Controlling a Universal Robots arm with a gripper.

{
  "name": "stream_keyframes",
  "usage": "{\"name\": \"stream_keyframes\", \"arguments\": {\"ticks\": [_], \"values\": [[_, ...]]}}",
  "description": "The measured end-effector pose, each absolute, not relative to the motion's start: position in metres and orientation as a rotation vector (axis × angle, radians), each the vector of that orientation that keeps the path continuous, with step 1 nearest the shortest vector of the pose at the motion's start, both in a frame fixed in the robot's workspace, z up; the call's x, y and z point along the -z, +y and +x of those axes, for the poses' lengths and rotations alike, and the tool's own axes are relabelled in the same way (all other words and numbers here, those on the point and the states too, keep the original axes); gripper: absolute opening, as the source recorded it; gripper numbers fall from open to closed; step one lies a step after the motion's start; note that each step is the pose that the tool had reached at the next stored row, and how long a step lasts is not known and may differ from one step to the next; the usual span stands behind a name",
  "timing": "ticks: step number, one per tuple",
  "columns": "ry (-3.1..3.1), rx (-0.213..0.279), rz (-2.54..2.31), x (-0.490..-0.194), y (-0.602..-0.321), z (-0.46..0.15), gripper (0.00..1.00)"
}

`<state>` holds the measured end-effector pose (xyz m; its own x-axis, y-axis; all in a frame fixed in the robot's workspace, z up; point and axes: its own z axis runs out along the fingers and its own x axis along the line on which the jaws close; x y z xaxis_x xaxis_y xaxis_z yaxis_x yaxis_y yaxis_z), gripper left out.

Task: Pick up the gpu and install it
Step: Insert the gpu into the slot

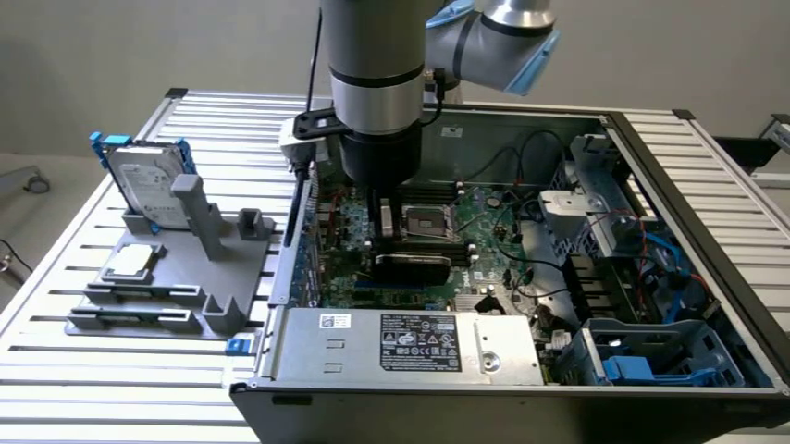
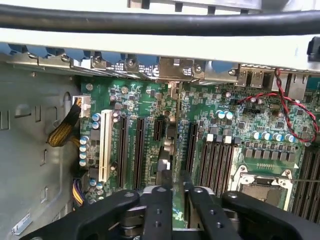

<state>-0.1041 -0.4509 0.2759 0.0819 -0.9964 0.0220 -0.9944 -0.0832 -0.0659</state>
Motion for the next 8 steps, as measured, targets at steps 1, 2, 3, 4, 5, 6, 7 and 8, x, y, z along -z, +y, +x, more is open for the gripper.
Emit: {"name": "stream_keyframes", "arguments": {"ticks": [1,2,3,4,5,6,7,8], "values": [[2.105,0.093,-2.286,-0.2764,-0.4509,-0.1041,0.13],[2.106,0.091,-2.287,-0.2769,-0.4509,-0.1041,0.11],[2.106,0.089,-2.287,-0.2771,-0.4508,-0.1041,0.11],[2.107,0.088,-2.288,-0.2771,-0.4509,-0.104,0.11],[2.107,0.088,-2.289,-0.2772,-0.4509,-0.1037,0.11],[2.107,0.087,-2.289,-0.2773,-0.4509,-0.1032,0.11],[2.108,0.086,-2.289,-0.2773,-0.4509,-0.1025,0.11],[2.108,0.086,-2.29,-0.2773,-0.4509,-0.1018,0.11]]}}
